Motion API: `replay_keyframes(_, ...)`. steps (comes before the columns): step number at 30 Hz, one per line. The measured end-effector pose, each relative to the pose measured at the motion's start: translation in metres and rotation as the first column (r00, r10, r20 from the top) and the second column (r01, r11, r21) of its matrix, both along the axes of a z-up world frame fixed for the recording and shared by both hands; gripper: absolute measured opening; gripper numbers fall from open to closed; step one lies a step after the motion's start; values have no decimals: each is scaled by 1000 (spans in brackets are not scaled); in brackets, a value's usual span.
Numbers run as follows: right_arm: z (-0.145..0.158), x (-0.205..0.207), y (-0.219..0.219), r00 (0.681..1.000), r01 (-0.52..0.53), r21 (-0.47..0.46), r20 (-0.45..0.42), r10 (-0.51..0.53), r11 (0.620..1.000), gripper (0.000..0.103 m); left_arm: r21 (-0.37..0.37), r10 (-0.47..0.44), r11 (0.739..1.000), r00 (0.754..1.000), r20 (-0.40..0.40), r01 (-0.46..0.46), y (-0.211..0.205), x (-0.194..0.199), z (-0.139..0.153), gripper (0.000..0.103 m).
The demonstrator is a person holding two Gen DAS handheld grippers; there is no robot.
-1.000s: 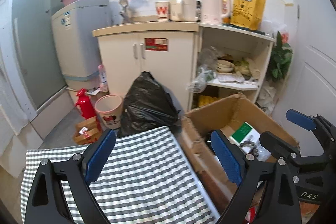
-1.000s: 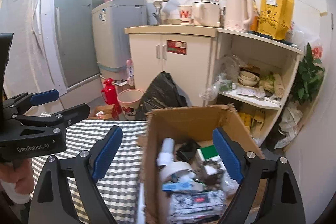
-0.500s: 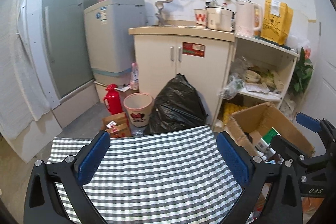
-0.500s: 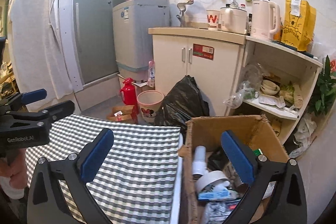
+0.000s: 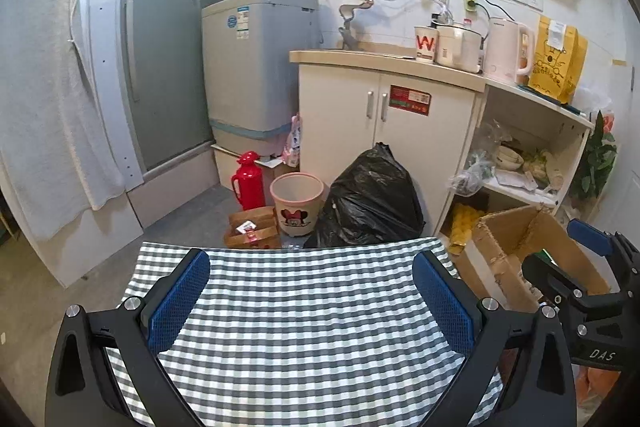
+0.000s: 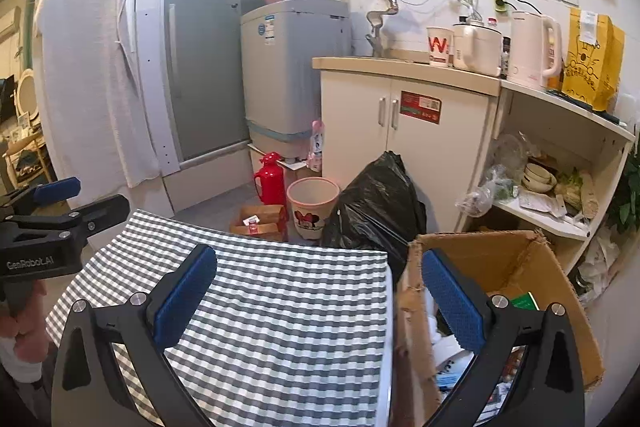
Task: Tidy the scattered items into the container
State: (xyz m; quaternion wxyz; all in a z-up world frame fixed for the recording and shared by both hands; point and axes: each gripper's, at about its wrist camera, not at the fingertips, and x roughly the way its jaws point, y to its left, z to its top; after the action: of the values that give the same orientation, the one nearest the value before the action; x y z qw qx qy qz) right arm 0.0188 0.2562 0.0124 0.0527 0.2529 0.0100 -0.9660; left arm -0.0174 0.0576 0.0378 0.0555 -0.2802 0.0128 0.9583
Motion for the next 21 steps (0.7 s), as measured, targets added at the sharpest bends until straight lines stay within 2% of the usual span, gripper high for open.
replay_keyframes(12,-8,-4,-30,998,-58,-4,15,59,998,103,3,77,997,997,26,-77,-35,3,-9,103)
replay_keyframes(21,-17,-9,-37,997,-68,-10,44,68,998,103,-7,92,996,995,35,-92,-42,-2,-13,103)
